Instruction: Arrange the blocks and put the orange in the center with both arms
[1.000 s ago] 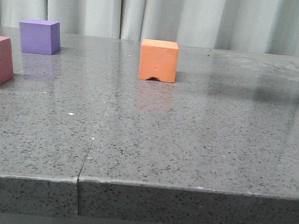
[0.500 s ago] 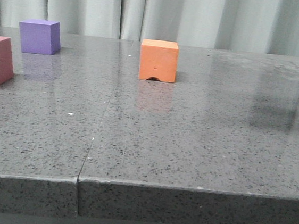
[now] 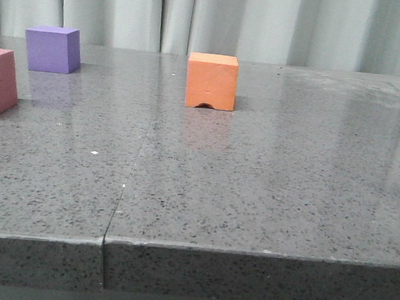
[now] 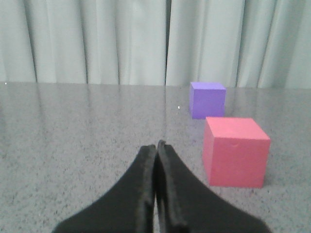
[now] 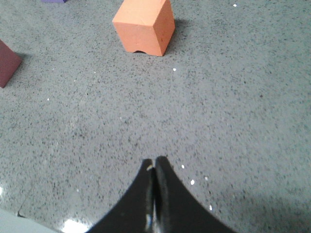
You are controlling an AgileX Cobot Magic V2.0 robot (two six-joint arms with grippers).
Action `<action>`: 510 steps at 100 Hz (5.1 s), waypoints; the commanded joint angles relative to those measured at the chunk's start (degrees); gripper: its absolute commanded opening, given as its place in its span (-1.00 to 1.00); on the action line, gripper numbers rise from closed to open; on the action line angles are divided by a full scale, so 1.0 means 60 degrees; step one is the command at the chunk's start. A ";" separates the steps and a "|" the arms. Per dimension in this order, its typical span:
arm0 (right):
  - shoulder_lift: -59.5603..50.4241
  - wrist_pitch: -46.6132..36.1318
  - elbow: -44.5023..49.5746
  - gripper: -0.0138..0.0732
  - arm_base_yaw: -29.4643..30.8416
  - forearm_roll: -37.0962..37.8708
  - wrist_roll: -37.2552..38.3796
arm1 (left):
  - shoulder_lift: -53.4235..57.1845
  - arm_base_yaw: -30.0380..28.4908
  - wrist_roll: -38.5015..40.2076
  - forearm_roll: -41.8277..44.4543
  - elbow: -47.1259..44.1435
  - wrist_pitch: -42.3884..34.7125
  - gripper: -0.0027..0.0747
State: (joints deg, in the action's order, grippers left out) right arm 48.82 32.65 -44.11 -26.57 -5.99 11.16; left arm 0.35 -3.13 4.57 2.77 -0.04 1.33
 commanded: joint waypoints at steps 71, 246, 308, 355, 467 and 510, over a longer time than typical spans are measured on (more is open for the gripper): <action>-0.4585 -0.0663 0.2443 -0.84 -0.0022 0.0088 -0.0132 | -0.2328 0.0021 -0.0029 -0.0057 0.5494 0.3934 -0.98; -0.4585 -0.0623 0.2443 -0.84 -0.0022 0.0088 -0.0132 | -1.6267 0.1660 -1.0598 -0.5673 1.7444 0.9817 0.85; -0.4585 -0.0617 0.2443 -0.84 -0.0022 0.0088 -0.0132 | -1.8469 0.4516 -1.0748 -0.4371 1.8899 0.8790 0.85; -0.4585 -0.0610 0.2443 -0.84 -0.0022 0.0088 -0.0132 | -1.9341 0.5131 -1.0763 -0.4586 1.8899 0.7827 0.85; -0.4585 -0.0607 0.2443 -0.84 -0.0022 0.0088 -0.0132 | -1.9772 0.5131 -1.0551 -0.4650 1.8971 0.7824 -0.12; -0.4585 -0.0607 0.2443 -0.84 -0.0022 0.0088 -0.0132 | -1.9189 0.4937 -0.5323 -0.1984 2.0880 0.8998 -0.12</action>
State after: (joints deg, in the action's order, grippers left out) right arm 21.03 32.91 -28.04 -26.57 -5.89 11.07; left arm -119.72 27.11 -32.41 -9.14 122.09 55.63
